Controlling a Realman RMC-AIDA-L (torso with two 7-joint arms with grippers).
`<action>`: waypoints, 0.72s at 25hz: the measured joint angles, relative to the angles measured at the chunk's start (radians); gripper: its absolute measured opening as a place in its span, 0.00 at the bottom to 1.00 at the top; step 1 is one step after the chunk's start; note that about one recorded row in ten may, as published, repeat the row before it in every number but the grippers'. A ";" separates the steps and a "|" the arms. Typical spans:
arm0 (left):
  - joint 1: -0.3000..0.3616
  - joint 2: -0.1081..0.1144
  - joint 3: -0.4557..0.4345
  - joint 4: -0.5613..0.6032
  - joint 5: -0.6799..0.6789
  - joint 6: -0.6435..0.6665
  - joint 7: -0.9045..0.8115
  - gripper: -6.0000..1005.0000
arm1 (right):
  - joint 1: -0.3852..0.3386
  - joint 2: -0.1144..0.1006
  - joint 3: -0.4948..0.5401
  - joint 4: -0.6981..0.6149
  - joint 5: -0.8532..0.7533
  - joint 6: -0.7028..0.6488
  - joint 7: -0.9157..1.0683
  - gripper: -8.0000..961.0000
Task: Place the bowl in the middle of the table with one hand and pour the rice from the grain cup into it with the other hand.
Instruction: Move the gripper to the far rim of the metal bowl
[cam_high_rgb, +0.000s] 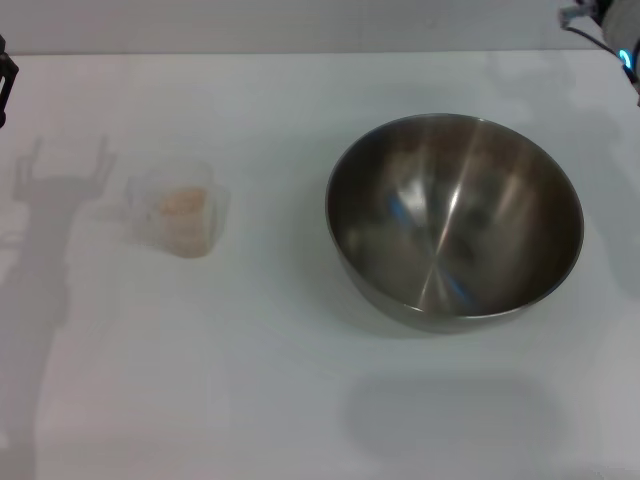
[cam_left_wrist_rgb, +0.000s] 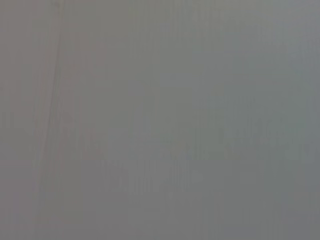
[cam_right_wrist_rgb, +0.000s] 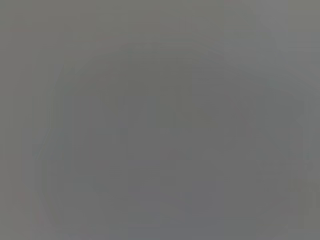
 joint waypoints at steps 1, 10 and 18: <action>0.000 0.000 0.000 0.000 0.000 0.000 0.000 0.85 | 0.000 0.000 0.000 0.000 0.000 0.000 0.000 0.77; 0.000 0.003 -0.001 0.000 0.000 0.005 0.000 0.85 | 0.050 -0.005 0.243 -0.345 0.050 0.837 0.023 0.77; -0.005 0.005 -0.023 0.000 0.000 0.008 -0.001 0.85 | 0.185 -0.034 0.488 -0.376 0.053 1.396 -0.064 0.77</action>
